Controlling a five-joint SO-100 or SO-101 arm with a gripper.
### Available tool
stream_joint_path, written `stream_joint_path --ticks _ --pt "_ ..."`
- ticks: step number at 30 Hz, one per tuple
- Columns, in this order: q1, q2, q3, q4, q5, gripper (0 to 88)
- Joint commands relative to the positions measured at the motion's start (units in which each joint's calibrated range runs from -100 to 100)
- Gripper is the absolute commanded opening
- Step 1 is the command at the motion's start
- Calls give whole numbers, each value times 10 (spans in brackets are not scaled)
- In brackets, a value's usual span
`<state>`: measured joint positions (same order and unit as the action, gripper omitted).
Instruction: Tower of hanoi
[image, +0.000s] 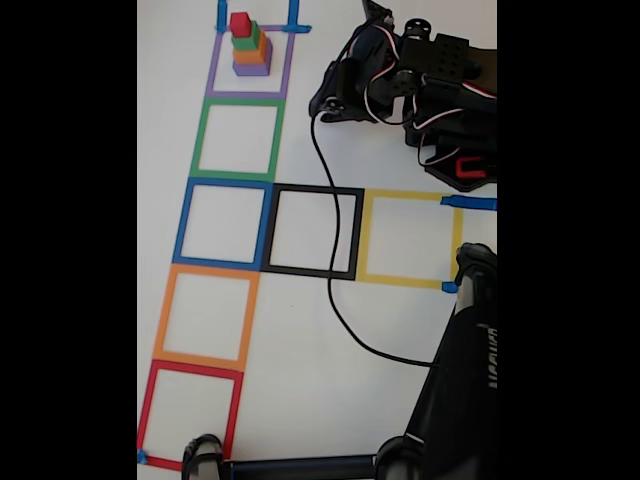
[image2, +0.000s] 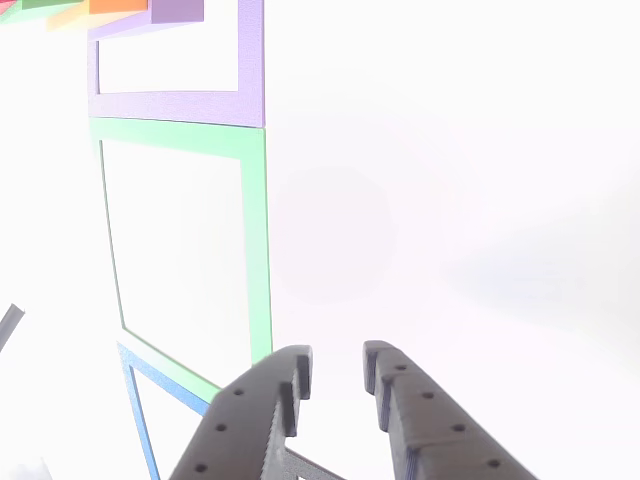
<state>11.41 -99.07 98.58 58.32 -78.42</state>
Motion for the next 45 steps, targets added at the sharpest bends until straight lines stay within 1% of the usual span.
stream_joint_path --ticks 1,7,13,14,15,16,17,18,19,21,22,24,28,31,33,36,37,38,39,40,41,42,43,44,45 --pt "-2 -8 4 -9 6 16" --pt "-3 -8 4 -9 11 11" --pt "-39 -8 4 -8 88 11" --pt "-51 -8 4 -8 94 11" --pt "-58 -8 4 -8 83 10" --pt "-61 -8 7 -20 63 10" --pt "-63 -8 7 -29 67 10" --pt "-65 -8 7 -43 85 10" --pt "-68 -8 7 -54 117 10" --pt "-73 -8 -3 -62 212 10" --pt "-75 -7 -12 -63 276 10" --pt "-77 0 -37 -70 389 10" --pt "-81 27 -113 -80 599 10" --pt "-75 52 -179 -91 712 10" --pt "-67 65 -223 -92 817 10" --pt "-49 79 -281 -95 998 10" --pt "-41 86 -299 -94 1071 10" --pt "-35 94 -316 -94 1133 10" --pt "-26 104 -334 -93 1231 10" --pt "-17 117 -350 -95 1307 12" --pt "-8 132 -374 -93 1367 25" --pt "2 144 -398 -78 1441 38" --pt "10 158 -418 -61 1551 36" --pt "21 168 -435 -50 1610 32" --pt "32 176 -451 -38 1654 20"
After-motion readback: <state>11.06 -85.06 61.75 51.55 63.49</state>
